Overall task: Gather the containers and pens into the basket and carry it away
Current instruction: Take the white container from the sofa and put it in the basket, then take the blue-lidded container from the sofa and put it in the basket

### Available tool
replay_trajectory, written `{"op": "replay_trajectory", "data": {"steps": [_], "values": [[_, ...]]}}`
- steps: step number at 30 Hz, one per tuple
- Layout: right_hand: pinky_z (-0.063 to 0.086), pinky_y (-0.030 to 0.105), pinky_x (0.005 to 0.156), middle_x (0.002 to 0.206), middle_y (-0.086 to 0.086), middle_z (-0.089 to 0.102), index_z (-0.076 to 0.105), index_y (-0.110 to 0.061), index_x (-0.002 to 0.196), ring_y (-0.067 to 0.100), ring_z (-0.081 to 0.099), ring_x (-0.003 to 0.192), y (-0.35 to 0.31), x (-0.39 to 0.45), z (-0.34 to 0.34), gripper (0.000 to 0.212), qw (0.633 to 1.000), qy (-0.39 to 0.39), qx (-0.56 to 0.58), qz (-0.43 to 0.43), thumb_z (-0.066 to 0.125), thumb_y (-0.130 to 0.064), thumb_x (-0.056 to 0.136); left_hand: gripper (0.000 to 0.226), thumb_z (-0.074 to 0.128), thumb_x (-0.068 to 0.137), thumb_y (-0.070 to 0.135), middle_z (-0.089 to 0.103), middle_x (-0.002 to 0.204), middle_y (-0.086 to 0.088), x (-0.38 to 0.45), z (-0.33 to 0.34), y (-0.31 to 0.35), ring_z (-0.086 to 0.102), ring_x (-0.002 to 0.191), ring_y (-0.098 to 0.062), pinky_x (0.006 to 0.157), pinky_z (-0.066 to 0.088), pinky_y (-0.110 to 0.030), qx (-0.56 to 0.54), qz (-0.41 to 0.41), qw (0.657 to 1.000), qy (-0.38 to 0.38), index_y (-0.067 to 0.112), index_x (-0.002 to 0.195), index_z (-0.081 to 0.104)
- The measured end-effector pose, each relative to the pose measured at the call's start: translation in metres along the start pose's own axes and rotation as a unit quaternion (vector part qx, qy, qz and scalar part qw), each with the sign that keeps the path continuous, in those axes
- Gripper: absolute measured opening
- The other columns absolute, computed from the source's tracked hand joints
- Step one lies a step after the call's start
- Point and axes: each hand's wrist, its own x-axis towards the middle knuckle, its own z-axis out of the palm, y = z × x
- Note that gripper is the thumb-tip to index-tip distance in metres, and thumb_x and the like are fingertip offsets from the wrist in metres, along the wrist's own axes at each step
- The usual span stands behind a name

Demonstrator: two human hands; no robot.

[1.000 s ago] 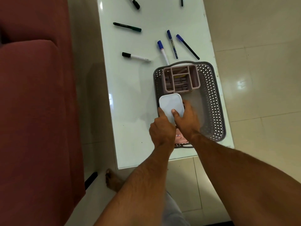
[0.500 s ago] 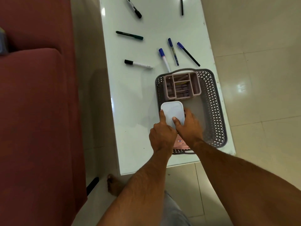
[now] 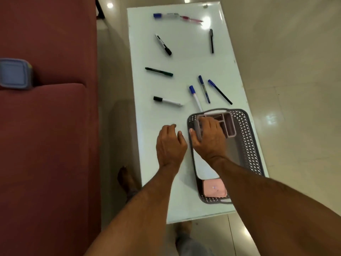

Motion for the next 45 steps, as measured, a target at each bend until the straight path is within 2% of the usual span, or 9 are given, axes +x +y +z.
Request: {"op": "replay_trajectory", "data": {"steps": [3, 6, 10, 15, 22, 30, 33, 37, 45], "values": [[0.051, 0.043, 0.105, 0.131, 0.012, 0.060, 0.053, -0.009, 0.136, 0.029, 0.058, 0.120, -0.038, 0.037, 0.015, 0.053, 0.999, -0.028, 0.023, -0.004, 0.063, -0.042, 0.095, 0.045, 0.060, 0.098, 0.030, 0.062, 0.135, -0.009, 0.049, -0.029, -0.023, 0.060, 0.125, -0.024, 0.104, 0.049, -0.033, 0.012, -0.005, 1.000, -0.009, 0.011, 0.139, 0.056], [0.048, 0.043, 0.109, 0.142, 0.011, 0.057, 0.049, -0.010, 0.145, 0.030, 0.055, 0.129, -0.083, 0.074, 0.034, 0.060, 0.999, -0.036, 0.030, -0.008, 0.063, -0.042, 0.096, 0.050, 0.060, 0.098, 0.032, 0.058, 0.142, -0.010, 0.098, -0.060, -0.051, 0.057, 0.129, -0.026, 0.109, 0.046, -0.038, 0.018, -0.022, 1.000, 0.010, 0.011, 0.143, 0.052], [0.050, 0.042, 0.107, 0.142, 0.011, 0.058, 0.049, -0.007, 0.146, 0.029, 0.055, 0.128, -0.154, 0.120, 0.060, 0.061, 0.997, -0.041, 0.056, -0.022, 0.065, -0.038, 0.096, 0.051, 0.060, 0.097, 0.029, 0.058, 0.139, -0.013, 0.155, -0.107, -0.094, 0.058, 0.125, -0.027, 0.104, 0.051, -0.040, 0.003, -0.032, 0.999, 0.024, 0.008, 0.143, 0.051], [0.049, 0.038, 0.107, 0.141, 0.013, 0.058, 0.048, -0.007, 0.145, 0.028, 0.057, 0.128, -0.241, 0.180, 0.101, 0.061, 0.995, -0.060, 0.057, -0.060, 0.063, -0.039, 0.096, 0.052, 0.057, 0.098, 0.030, 0.055, 0.141, -0.008, 0.231, -0.168, -0.145, 0.055, 0.126, -0.021, 0.103, 0.044, -0.031, 0.006, -0.060, 0.997, 0.052, 0.011, 0.146, 0.048], [0.048, 0.038, 0.111, 0.147, 0.010, 0.053, 0.043, -0.012, 0.150, 0.025, 0.053, 0.134, -0.362, 0.253, 0.161, 0.064, 0.989, -0.087, 0.083, -0.089, 0.059, -0.046, 0.099, 0.050, 0.059, 0.096, 0.026, 0.057, 0.135, -0.009, 0.323, -0.235, -0.221, 0.056, 0.123, -0.024, 0.102, 0.047, -0.039, -0.009, -0.100, 0.992, 0.081, 0.010, 0.142, 0.050], [0.046, 0.041, 0.110, 0.141, 0.011, 0.053, 0.043, -0.006, 0.150, 0.027, 0.054, 0.129, -0.479, 0.293, 0.228, 0.063, 0.976, -0.133, 0.146, -0.097, 0.062, -0.034, 0.097, 0.043, 0.056, 0.095, 0.022, 0.061, 0.131, -0.010, 0.388, -0.291, -0.308, 0.055, 0.124, -0.027, 0.105, 0.046, -0.041, -0.014, -0.127, 0.972, 0.197, 0.007, 0.136, 0.056], [0.045, 0.041, 0.110, 0.141, 0.014, 0.052, 0.042, -0.002, 0.150, 0.030, 0.055, 0.128, -0.512, 0.290, 0.252, 0.064, 0.969, -0.153, 0.170, -0.095, 0.063, -0.030, 0.097, 0.044, 0.055, 0.096, 0.021, 0.059, 0.135, -0.014, 0.400, -0.306, -0.341, 0.055, 0.128, -0.031, 0.107, 0.044, -0.041, -0.033, -0.156, 0.953, 0.258, 0.004, 0.136, 0.055], [0.042, 0.039, 0.108, 0.148, 0.012, 0.045, 0.035, -0.005, 0.154, 0.030, 0.054, 0.130, -0.543, 0.283, 0.276, 0.064, 0.960, -0.186, 0.192, -0.088, 0.061, -0.028, 0.100, 0.053, 0.054, 0.096, 0.025, 0.052, 0.144, -0.015, 0.417, -0.319, -0.382, 0.049, 0.134, -0.030, 0.110, 0.039, -0.037, -0.039, -0.216, 0.935, 0.280, 0.003, 0.144, 0.048], [0.049, 0.051, 0.104, 0.148, 0.012, 0.039, 0.025, -0.009, 0.160, 0.038, 0.058, 0.125, -0.562, 0.279, 0.300, 0.067, 0.948, -0.235, 0.207, -0.051, 0.058, -0.026, 0.103, 0.057, 0.057, 0.099, 0.030, 0.050, 0.145, -0.016, 0.426, -0.308, -0.416, 0.048, 0.134, -0.034, 0.113, 0.041, -0.047, -0.059, -0.329, 0.921, 0.201, 0.003, 0.147, 0.042]]}}
